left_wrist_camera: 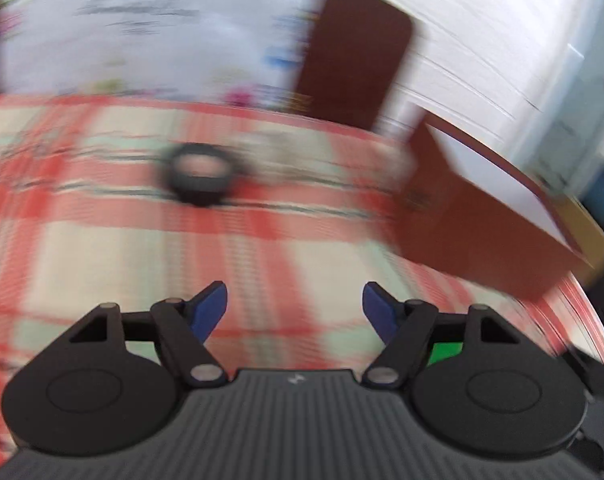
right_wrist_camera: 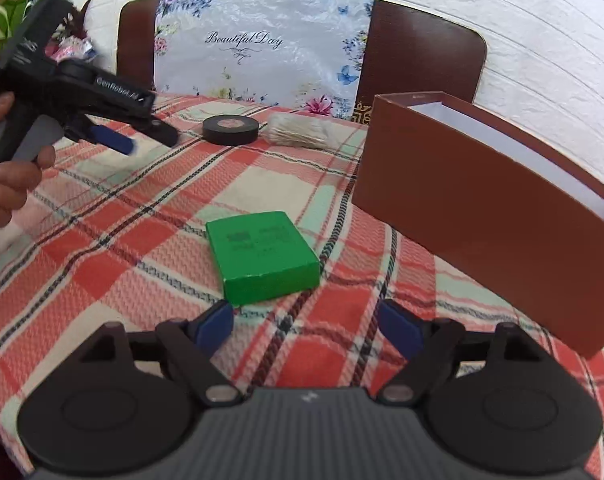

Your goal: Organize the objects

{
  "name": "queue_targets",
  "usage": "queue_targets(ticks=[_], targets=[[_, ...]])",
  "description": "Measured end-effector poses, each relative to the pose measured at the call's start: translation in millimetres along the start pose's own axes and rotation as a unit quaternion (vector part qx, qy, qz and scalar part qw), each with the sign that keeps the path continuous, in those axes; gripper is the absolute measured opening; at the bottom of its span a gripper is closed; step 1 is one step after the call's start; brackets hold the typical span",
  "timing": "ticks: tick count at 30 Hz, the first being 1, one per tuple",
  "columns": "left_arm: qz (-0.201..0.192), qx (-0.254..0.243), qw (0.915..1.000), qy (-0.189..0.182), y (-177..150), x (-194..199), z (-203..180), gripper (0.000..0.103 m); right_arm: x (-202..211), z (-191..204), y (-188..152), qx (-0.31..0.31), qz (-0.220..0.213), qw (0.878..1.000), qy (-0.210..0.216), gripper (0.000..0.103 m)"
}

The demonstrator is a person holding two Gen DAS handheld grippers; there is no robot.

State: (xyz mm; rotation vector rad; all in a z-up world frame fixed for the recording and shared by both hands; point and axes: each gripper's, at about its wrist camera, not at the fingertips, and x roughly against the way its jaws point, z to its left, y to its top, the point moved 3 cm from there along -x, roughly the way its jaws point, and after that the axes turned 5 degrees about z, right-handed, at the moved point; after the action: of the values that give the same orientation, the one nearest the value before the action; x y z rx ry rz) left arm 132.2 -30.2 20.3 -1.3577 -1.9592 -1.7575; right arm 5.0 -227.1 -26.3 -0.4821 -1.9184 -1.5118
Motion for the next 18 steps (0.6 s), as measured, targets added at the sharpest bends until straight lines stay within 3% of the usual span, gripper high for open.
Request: queue_targets(ticks=[3, 8, 9, 10, 11, 12, 13, 15, 18], targets=[[0.034, -0.066, 0.9971, -0.016, -9.5, -15.0, -41.4, 0.077, 0.8, 6.1, 1.7, 0.006, -0.012, 1.0, 0.021, 0.083], [0.098, -0.036, 0.9944, -0.017, -27.2, -40.0, -40.8, 0.078, -12.5, 18.8, 2.2, 0.027, -0.001, 0.999, 0.032, 0.083], [0.089, -0.038, 0.9951, -0.015, -29.7, -37.6, -41.4, 0.078, -14.8, 18.1, 3.7, 0.024, -0.001, 0.999, 0.035, 0.084], [0.091, -0.045, 0.9947, -0.017, -31.0, -37.4, -44.1, 0.069, -18.1, 16.8, 6.1, 0.019, 0.0, 0.999, 0.042, 0.082], [0.096, -0.048, 0.9938, -0.029, -30.8, -37.7, -47.3, 0.06, -22.5, 15.5, 8.2, 0.014, 0.003, 0.999, 0.051, 0.08], [0.107, -0.043, 0.9926, -0.041, -27.9, -37.6, -50.9, 0.052, -26.0, 13.5, 10.8, 0.006, 0.004, 0.998, 0.061, 0.065], [0.107, -0.042, 0.9929, -0.031, -24.9, -38.4, -53.0, 0.052, -28.5, 11.2, 13.7, -0.003, 0.004, 0.998, 0.061, 0.054], [0.096, -0.058, 0.9935, -0.016, -10.5, -34.3, -65.2, 0.051, -28.9, 8.2, 19.6, -0.009, -0.004, 0.998, 0.054, 0.045], [0.043, -0.094, 0.9945, -0.02, 23.7, -14.9, -91.8, 0.051, -9.5, 0.7, 33.8, -0.008, -0.063, 0.998, 0.012, 0.043]])
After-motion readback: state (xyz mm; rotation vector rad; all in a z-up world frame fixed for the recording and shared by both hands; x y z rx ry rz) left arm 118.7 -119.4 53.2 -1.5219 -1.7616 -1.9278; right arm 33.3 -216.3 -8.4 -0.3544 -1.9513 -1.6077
